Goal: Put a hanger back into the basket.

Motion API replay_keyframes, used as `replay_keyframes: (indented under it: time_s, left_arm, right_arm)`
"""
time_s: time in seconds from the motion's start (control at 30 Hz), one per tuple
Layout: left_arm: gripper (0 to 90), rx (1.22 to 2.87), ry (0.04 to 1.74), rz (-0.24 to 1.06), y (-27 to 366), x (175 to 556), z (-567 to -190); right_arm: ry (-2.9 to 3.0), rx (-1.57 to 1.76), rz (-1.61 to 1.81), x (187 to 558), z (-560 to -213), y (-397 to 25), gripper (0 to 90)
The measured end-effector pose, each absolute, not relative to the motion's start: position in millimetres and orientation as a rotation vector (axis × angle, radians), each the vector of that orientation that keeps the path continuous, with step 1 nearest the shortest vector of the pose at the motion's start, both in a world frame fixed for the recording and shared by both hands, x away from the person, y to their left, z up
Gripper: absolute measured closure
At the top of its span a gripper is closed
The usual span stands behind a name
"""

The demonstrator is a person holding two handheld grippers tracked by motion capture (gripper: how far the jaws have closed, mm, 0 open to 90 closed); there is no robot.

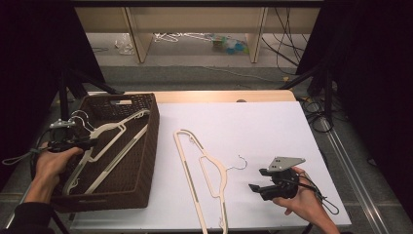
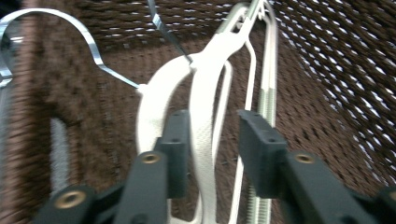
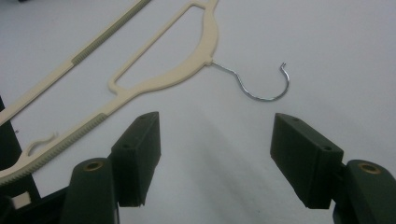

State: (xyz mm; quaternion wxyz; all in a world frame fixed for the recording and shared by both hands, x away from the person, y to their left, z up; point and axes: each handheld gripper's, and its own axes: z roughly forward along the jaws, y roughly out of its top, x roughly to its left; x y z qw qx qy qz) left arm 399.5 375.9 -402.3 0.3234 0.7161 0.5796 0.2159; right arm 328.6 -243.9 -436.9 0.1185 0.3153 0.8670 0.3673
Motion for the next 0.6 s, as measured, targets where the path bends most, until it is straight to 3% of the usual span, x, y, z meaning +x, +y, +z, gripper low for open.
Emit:
replay_keyframes:
  time_s: [0.23,0.43,0.6]
  left_arm:
    - [50.9,1.805,1.482,0.586,369,389,-393]
    - [43.5,1.671,1.290,0.583,332,364,-370]
    - [33.7,1.736,1.142,0.584,288,341,-362]
  right_arm:
    - [2.540,0.935,1.070,328,-437,-243,34.2]
    - [2.551,0.939,1.060,329,-438,-243,33.1]
    - [2.536,0.958,1.069,328,-439,-242,30.6]
